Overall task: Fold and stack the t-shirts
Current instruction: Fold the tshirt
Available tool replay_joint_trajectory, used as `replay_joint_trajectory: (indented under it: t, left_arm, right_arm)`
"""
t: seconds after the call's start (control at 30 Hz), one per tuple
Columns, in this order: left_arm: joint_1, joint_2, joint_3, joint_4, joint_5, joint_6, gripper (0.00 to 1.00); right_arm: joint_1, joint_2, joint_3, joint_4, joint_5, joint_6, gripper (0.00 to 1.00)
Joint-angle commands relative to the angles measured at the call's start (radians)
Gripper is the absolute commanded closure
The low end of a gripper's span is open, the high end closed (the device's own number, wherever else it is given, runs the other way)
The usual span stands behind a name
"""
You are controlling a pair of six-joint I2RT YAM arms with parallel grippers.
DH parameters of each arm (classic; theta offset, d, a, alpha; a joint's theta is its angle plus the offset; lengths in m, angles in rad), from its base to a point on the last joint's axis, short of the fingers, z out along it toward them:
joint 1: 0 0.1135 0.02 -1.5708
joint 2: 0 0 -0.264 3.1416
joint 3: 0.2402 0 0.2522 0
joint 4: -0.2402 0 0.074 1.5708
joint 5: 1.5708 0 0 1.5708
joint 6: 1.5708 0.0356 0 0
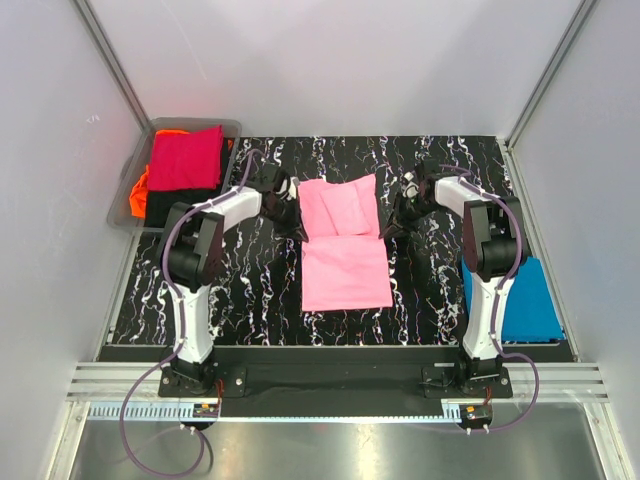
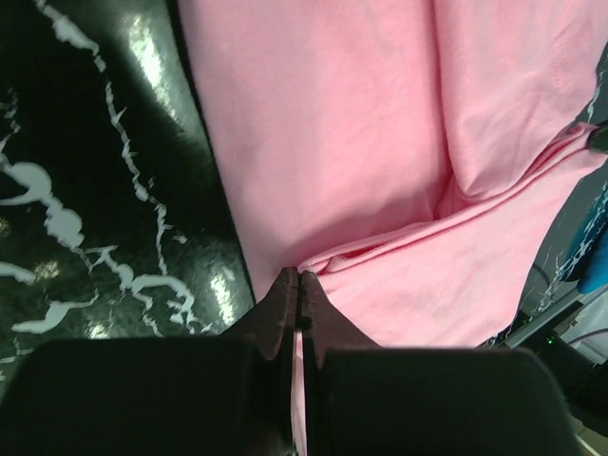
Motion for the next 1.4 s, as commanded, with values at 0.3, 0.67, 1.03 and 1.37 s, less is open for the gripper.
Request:
replay_joint_trajectory:
  t: [0.3, 0.67, 1.03, 1.37]
  left_arm:
    - [0.036, -0.016, 0.012, -0.004, -0.032, -0.013, 0.87]
    - [0.037, -0.223, 0.01, -0.086, -0.078, 0.015, 0.52]
    - [0.018, -0.232, -0.173, 0.146, 0.103, -0.136, 0.77]
    - [0.028, -0.071, -0.147, 0.1, 0.002, -0.031, 0.78]
  right_arm:
    - [-0.003, 0.042, 0.099, -0.022, -0.016, 0.0, 0.87]
    - [-0.002, -0.008, 0.249, -0.26, 0.254, -0.116, 0.45]
    - [0.132, -0.222, -0.111, 0.016, -0.031, 0.17, 0.66]
    - [0.188, -0.301, -0.38, 0.09, 0.072, 0.143, 0.75]
